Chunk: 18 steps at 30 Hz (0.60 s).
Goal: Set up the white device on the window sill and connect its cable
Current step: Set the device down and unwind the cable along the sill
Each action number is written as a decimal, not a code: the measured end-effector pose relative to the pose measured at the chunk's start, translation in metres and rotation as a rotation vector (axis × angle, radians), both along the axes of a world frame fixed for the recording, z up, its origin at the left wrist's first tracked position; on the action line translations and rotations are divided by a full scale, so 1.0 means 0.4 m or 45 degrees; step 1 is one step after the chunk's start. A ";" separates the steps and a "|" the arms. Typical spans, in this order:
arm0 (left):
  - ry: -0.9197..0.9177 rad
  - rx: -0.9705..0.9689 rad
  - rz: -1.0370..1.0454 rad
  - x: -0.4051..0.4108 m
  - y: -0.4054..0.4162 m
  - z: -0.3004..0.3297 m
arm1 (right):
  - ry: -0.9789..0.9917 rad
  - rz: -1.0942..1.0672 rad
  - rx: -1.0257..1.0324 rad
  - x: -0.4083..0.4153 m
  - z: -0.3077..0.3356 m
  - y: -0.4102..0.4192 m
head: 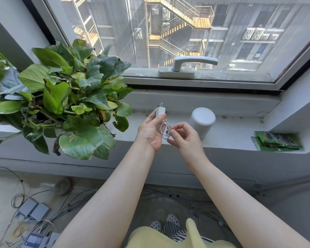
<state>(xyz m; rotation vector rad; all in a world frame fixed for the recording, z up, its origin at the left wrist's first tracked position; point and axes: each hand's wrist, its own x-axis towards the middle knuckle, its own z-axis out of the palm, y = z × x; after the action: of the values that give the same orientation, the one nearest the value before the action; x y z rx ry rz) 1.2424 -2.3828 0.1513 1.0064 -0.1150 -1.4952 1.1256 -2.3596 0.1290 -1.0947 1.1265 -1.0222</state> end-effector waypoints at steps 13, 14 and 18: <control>0.115 -0.027 -0.091 0.016 -0.001 -0.008 | 0.089 -0.006 0.183 0.013 0.018 -0.016; 0.120 -0.032 -0.089 0.016 -0.002 -0.009 | 0.102 0.010 0.204 0.015 0.020 -0.015; 0.126 -0.061 -0.096 0.013 -0.004 -0.006 | 0.091 0.028 0.262 0.018 0.021 -0.014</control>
<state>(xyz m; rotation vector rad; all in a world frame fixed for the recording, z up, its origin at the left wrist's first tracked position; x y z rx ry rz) 1.2477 -2.3845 0.1488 0.8965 -0.1183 -1.6013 1.1329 -2.3654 0.1374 -0.9828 1.2452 -0.8350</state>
